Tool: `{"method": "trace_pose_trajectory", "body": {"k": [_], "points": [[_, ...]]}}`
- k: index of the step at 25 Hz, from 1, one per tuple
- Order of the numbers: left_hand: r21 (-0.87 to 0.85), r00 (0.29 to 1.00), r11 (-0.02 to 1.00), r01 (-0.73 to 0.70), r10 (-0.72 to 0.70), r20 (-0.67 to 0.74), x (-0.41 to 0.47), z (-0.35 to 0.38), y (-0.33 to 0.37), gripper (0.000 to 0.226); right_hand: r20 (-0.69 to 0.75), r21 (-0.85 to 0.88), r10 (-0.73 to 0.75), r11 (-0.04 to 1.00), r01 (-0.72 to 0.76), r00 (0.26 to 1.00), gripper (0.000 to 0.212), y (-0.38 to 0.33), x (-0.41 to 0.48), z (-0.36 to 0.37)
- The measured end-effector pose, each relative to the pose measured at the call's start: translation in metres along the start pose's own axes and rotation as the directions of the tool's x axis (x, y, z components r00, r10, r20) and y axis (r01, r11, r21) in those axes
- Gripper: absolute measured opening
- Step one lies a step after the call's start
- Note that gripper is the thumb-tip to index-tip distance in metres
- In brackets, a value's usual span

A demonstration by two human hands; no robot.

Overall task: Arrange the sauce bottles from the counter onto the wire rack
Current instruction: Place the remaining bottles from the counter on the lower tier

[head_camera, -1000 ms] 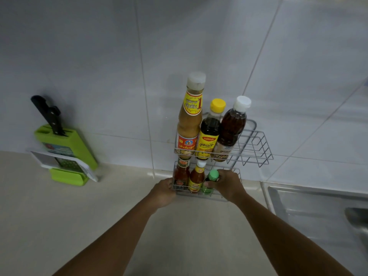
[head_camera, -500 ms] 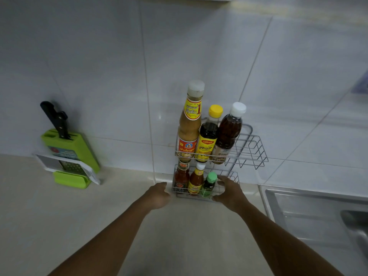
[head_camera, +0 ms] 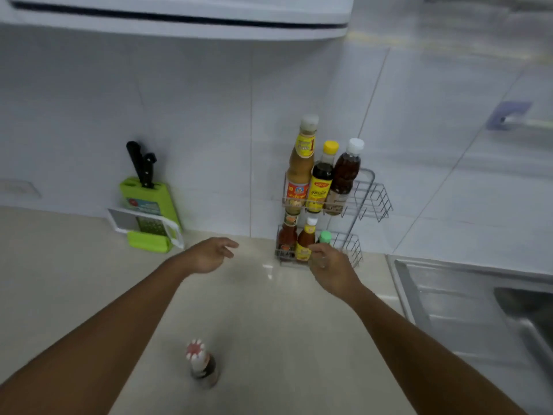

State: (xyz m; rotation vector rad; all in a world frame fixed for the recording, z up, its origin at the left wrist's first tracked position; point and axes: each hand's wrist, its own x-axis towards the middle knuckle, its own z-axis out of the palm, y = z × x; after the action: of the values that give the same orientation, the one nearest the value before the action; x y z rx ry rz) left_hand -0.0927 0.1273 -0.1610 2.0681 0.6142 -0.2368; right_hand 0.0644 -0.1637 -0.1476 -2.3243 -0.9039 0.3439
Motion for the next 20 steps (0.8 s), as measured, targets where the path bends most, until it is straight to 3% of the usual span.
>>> {"method": "trace_pose_trajectory", "body": {"k": [3, 7, 9, 12, 15, 18, 20], "points": [[0.1, 1.0, 0.995, 0.007, -0.005, -0.018, -0.039, -0.003, -0.042, 0.059, 0.185, 0.06, -0.118, 0.992, 0.109, 0.976, 0.03, -0.029, -0.024, 0.024], [0.242, 0.972, 0.969, 0.05, -0.103, 0.212, -0.099, 0.029, -0.104, 0.072, 0.51, 0.103, -0.18, 0.984, 0.148, 0.841, 0.046, -0.086, -0.066, 0.058], [0.212, 0.958, 0.976, 0.05, -0.108, 0.267, -0.124, 0.055, -0.119, 0.081, 0.6, 0.124, -0.175, 0.984, 0.125, 0.781, 0.06, -0.102, -0.085, 0.078], [0.002, 0.962, 0.999, 0.052, -0.05, 0.267, -0.154, 0.092, -0.127, 0.082, 0.548, 0.204, -0.262, 0.963, 0.177, 0.794, 0.069, -0.121, -0.114, 0.109], [-0.245, 0.989, 0.969, 0.01, 0.027, 0.147, -0.164, 0.123, -0.125, 0.059, 0.402, 0.203, -0.292, 0.953, 0.226, 0.868, 0.047, -0.132, -0.13, 0.126], [-0.291, 1.0, 0.957, -0.005, 0.008, 0.011, -0.163, 0.144, -0.121, 0.029, 0.348, 0.19, -0.274, 0.957, 0.219, 0.896, 0.029, -0.134, -0.14, 0.126], [-0.283, 1.0, 0.959, 0.002, 0.0, 0.005, -0.165, 0.145, -0.111, 0.021, 0.33, 0.134, -0.285, 0.958, 0.254, 0.9, 0.028, -0.131, -0.141, 0.114]]}}
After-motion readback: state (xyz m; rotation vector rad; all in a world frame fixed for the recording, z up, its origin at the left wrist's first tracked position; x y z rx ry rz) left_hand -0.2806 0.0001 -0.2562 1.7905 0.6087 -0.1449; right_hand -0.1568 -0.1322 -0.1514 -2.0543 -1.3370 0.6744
